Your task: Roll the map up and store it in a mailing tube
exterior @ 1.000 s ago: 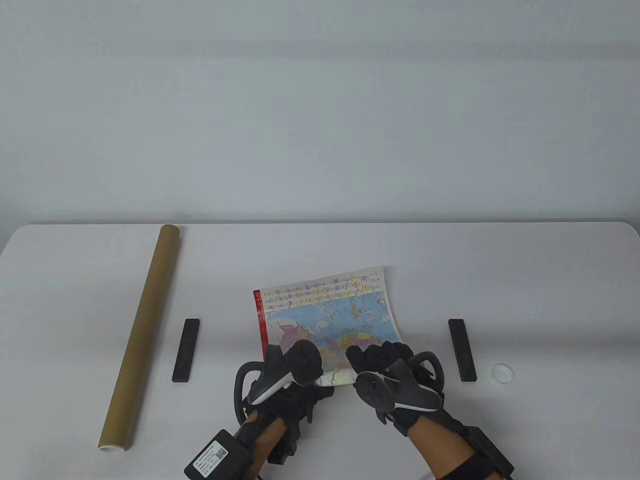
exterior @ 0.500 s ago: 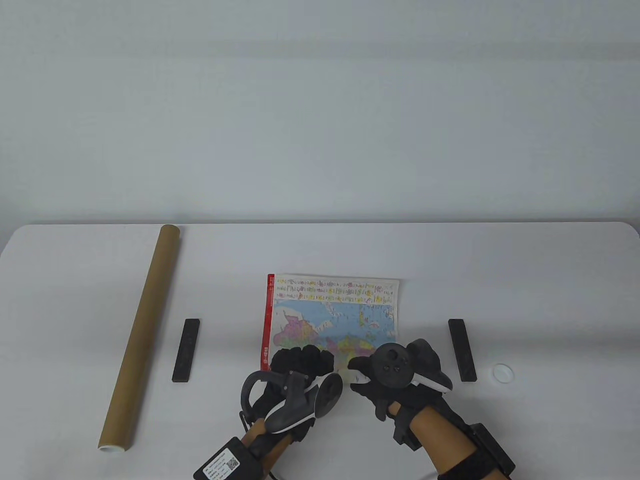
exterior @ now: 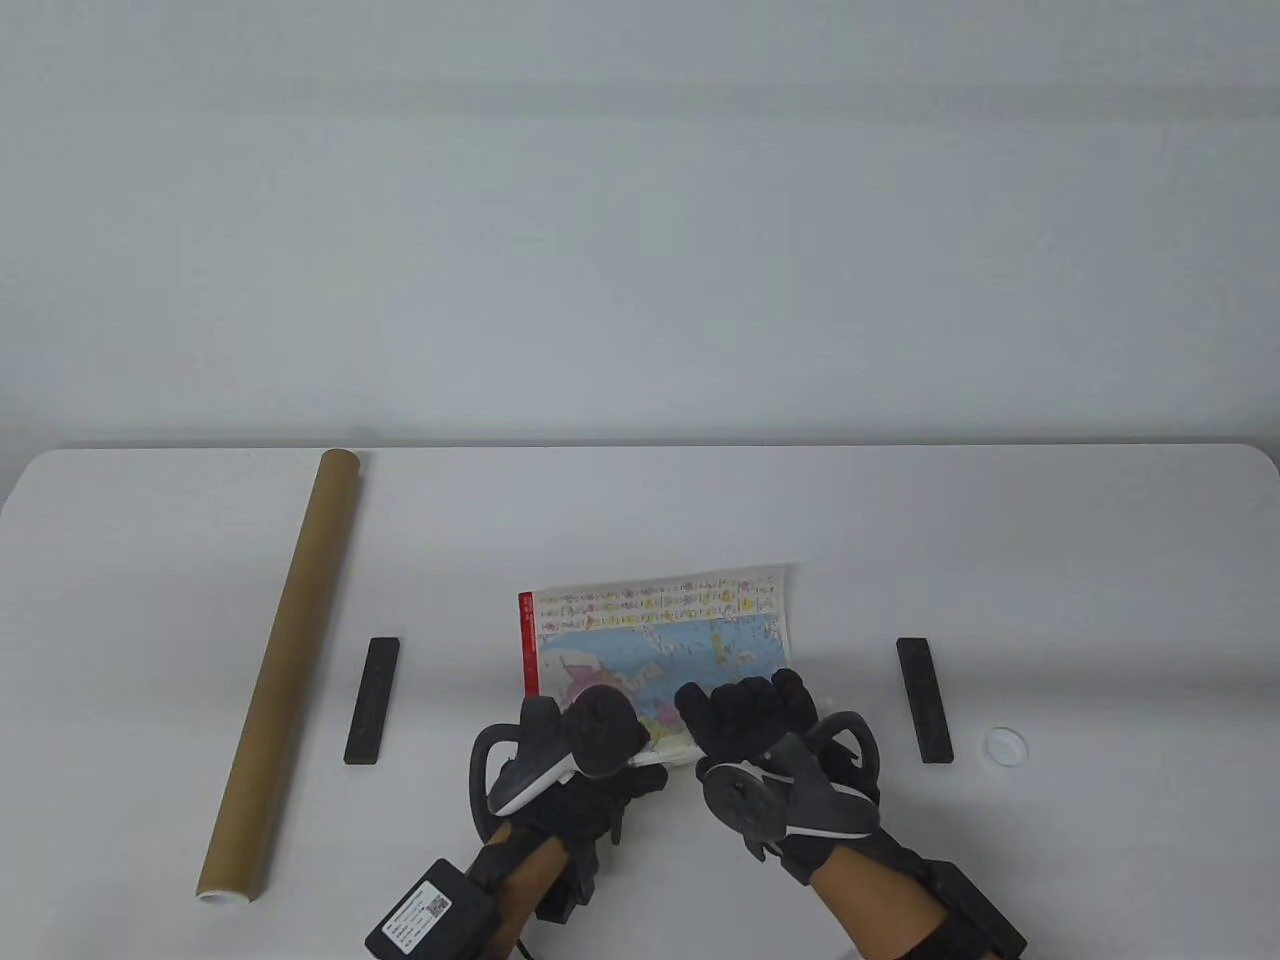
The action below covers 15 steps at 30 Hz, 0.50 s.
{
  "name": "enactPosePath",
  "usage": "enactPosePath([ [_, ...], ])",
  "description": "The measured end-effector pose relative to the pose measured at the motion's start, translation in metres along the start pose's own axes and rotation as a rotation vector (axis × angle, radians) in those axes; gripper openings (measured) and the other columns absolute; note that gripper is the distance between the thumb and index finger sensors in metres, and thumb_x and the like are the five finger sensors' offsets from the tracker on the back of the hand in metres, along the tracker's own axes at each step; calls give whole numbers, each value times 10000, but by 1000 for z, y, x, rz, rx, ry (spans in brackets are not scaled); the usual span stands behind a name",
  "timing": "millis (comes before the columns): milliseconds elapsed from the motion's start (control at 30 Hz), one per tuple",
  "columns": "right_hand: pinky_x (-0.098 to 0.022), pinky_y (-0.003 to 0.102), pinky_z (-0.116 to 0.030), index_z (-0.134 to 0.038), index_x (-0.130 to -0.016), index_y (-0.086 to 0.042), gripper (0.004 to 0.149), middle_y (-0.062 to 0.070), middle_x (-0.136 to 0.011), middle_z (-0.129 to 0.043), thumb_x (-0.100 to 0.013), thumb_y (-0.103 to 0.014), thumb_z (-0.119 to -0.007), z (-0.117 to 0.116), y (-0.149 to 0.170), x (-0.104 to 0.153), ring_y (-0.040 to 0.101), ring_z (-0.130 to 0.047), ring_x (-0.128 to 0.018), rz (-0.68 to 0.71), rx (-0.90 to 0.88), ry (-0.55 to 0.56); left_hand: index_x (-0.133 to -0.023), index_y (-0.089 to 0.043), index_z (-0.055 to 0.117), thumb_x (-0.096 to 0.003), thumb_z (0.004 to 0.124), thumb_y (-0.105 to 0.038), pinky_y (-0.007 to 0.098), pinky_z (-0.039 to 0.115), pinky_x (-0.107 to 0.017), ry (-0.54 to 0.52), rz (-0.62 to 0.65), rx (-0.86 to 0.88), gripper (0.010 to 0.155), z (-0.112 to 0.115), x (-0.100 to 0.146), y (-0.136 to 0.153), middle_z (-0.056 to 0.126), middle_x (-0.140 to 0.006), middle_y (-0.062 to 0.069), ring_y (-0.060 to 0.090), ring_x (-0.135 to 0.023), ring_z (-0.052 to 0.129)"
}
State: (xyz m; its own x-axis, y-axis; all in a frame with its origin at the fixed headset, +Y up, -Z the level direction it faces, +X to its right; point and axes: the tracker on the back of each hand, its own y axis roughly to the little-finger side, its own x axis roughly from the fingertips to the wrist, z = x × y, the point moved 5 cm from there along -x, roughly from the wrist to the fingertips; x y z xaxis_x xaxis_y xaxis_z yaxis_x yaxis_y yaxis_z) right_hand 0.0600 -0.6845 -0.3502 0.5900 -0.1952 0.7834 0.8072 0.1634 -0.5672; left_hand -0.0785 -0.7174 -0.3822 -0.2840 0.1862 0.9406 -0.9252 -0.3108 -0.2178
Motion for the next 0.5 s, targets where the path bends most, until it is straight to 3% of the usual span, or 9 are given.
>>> enactPosePath([
  [67,-608,673,-612,-692,-1038,-109,644,120,-835,-785,-491,-393,-882,-1,0,0,406,-842,-717,-9,39,-5,-749,-368,913,-342,882,-611,362,826,-567,10,8,37,475,2,1,0,921,-591,-55,114,-465,1010],
  [233,-527,599,-734,-797,-941,-108,545,73,-686,-874,-485,-392,-883,-9,9,-3,332,-928,-546,-54,-23,-42,-779,-365,900,-350,878,-605,386,800,-609,-77,47,-112,491,-3,6,-15,923,-637,-48,149,-521,1013],
  [367,-496,589,-754,-814,-920,-91,534,69,-654,-886,-483,-391,-885,-17,21,-5,320,-940,-505,-109,-126,-102,-889,-386,801,-376,859,-595,417,759,-667,-193,47,-349,557,-9,17,-35,897,-759,-50,190,-650,997],
  [500,-479,587,-759,-832,-899,-83,519,69,-632,-894,-482,-386,-890,-24,34,-6,316,-944,-483,-161,-284,-141,-960,-416,699,-410,850,-546,443,728,-707,-256,9,-455,585,-11,25,-46,853,-864,-68,196,-780,955],
])
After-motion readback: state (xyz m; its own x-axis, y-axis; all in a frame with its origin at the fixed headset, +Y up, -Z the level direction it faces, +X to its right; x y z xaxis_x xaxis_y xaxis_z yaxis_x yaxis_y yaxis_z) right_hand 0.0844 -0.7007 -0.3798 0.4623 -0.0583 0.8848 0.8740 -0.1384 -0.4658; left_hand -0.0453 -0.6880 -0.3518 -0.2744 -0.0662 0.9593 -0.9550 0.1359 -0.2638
